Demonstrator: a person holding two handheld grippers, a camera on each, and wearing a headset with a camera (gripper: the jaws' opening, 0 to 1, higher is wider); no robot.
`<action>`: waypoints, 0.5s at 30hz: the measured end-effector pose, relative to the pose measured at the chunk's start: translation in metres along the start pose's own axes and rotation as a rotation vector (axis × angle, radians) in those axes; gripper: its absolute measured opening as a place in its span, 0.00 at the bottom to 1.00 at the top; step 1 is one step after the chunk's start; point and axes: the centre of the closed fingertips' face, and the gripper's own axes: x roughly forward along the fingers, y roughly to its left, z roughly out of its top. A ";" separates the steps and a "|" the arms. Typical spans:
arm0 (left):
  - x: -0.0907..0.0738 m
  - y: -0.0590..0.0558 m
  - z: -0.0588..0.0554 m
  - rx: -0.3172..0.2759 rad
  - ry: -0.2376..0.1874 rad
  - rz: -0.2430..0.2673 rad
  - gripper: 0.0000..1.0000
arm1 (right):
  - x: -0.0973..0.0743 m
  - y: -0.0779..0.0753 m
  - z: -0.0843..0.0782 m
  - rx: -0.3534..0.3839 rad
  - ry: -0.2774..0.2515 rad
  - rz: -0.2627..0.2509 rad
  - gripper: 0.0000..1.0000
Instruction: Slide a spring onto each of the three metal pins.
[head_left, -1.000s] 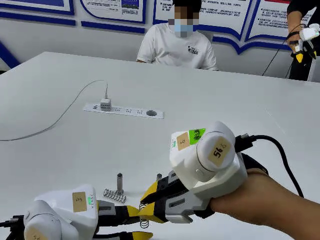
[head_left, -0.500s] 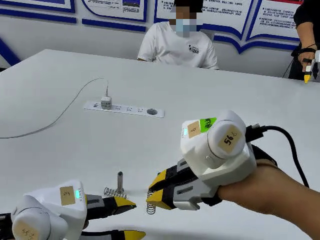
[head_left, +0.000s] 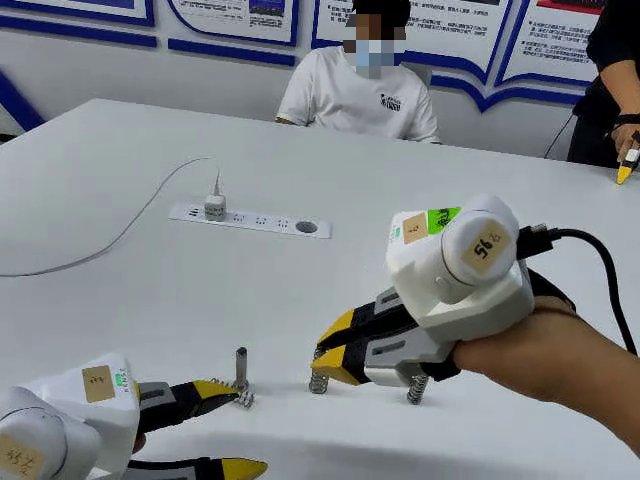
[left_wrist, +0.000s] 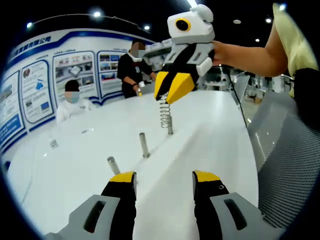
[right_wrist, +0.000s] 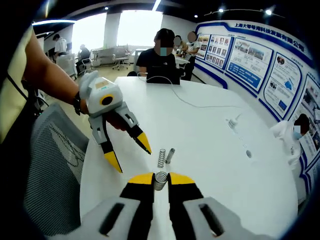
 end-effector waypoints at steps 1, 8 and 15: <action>-0.001 0.001 -0.001 -0.002 0.001 0.004 0.47 | -0.001 -0.003 0.001 0.001 -0.002 -0.008 0.11; -0.004 0.008 -0.003 -0.013 0.003 0.024 0.51 | -0.004 -0.023 0.004 0.009 -0.010 -0.051 0.11; -0.005 0.012 -0.005 -0.030 0.006 0.039 0.55 | 0.000 -0.044 0.002 0.040 -0.023 -0.094 0.11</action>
